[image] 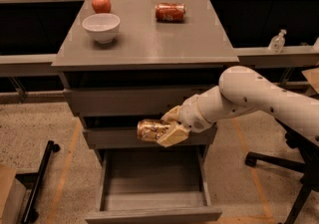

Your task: Place orange can into bottom drawer

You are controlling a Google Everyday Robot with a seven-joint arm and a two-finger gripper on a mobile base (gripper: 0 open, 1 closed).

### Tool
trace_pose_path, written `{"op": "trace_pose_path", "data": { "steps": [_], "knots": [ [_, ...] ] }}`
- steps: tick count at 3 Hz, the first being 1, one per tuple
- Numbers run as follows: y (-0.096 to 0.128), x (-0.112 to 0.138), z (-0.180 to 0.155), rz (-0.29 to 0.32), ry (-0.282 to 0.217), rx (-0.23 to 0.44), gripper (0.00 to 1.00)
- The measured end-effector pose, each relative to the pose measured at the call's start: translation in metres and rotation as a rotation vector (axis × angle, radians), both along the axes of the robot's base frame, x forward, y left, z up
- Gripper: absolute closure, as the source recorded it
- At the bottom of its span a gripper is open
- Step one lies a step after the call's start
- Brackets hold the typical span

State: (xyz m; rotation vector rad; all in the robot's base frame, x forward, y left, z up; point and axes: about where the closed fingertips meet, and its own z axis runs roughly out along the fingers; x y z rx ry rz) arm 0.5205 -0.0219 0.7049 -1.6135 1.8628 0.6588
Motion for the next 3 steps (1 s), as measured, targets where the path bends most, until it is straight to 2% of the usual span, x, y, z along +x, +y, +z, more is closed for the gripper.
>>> {"op": "trace_pose_path", "data": {
  "steps": [1, 2, 3],
  "knots": [
    [0.002, -0.002, -0.002, 0.018, 0.012, -0.015, 1.00],
    [0.001, -0.008, -0.036, 0.016, 0.041, -0.007, 1.00],
    [-0.002, -0.014, -0.088, 0.012, 0.074, 0.012, 1.00]
  ]
}}
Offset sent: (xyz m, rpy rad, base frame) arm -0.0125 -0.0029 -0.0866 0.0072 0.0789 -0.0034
